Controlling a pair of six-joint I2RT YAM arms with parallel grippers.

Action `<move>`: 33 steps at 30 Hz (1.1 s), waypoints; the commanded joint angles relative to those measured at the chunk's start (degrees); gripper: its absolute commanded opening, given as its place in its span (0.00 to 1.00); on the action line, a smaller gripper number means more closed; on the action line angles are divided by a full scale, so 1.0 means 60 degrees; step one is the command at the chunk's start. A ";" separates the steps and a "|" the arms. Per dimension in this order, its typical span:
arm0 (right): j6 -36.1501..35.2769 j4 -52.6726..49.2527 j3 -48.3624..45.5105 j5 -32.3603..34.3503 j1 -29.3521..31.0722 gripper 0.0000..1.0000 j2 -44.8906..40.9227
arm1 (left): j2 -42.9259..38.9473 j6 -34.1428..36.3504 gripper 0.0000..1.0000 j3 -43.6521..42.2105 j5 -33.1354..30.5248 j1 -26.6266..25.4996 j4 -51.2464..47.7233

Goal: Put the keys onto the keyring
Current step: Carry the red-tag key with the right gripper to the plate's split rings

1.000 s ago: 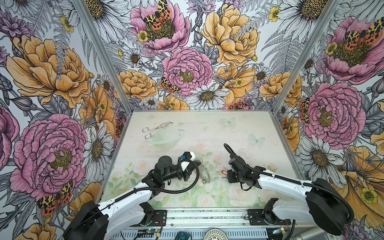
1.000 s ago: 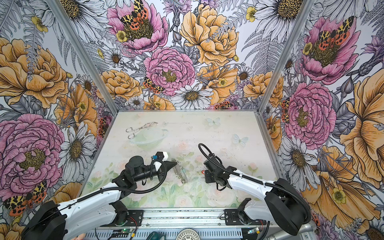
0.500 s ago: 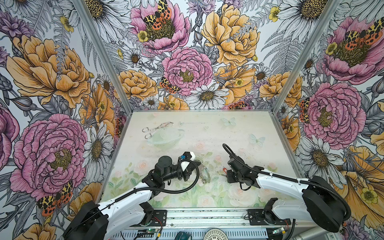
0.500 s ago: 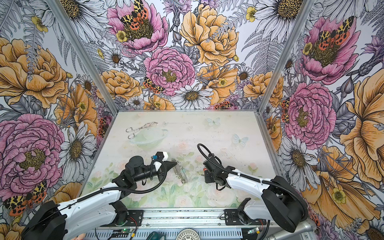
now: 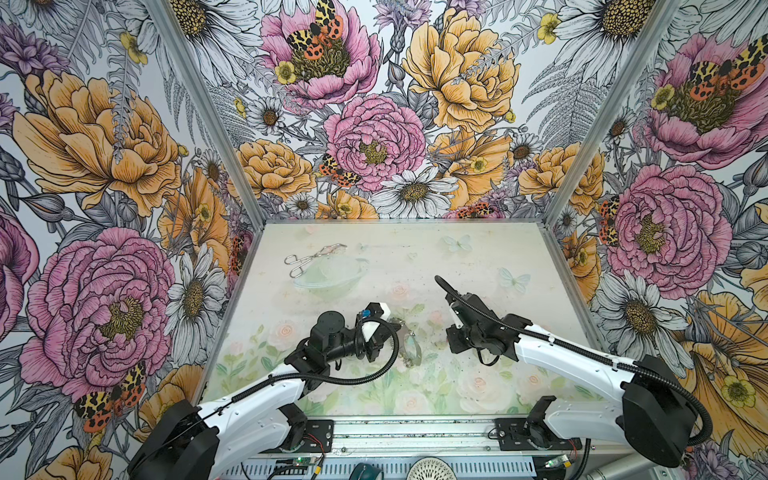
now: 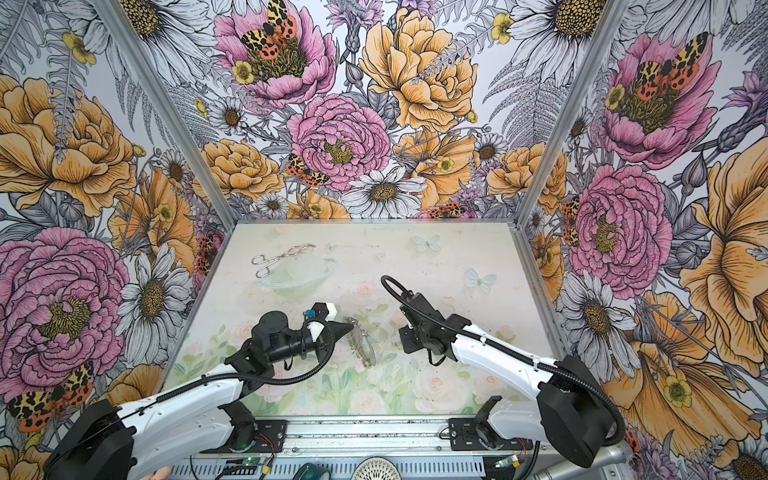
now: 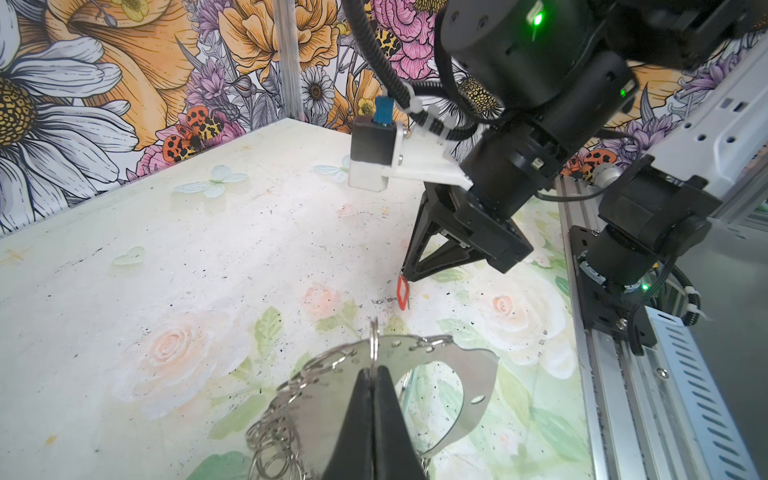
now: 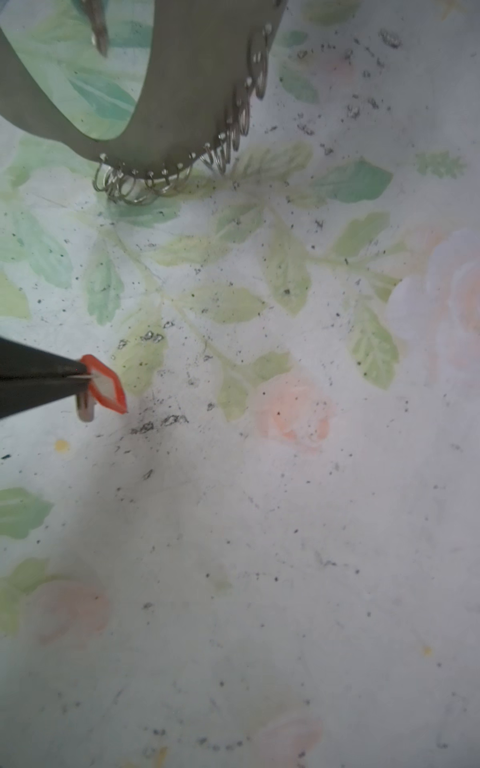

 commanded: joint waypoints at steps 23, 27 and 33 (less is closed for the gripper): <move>-0.4861 -0.1767 0.3041 -0.2463 0.0609 0.00 -0.0483 | -0.1212 0.0412 0.00 0.0231 0.0716 -0.0136 -0.0342; -0.5310 -0.2055 0.3185 -0.2612 0.0917 0.00 -0.0546 | -0.1151 0.0446 0.00 0.0185 0.1195 -0.0163 -0.0347; -0.5937 -0.2226 0.3298 -0.2614 0.1110 0.00 -0.0485 | -0.1047 0.0411 0.00 0.0239 0.1398 -0.0168 -0.0346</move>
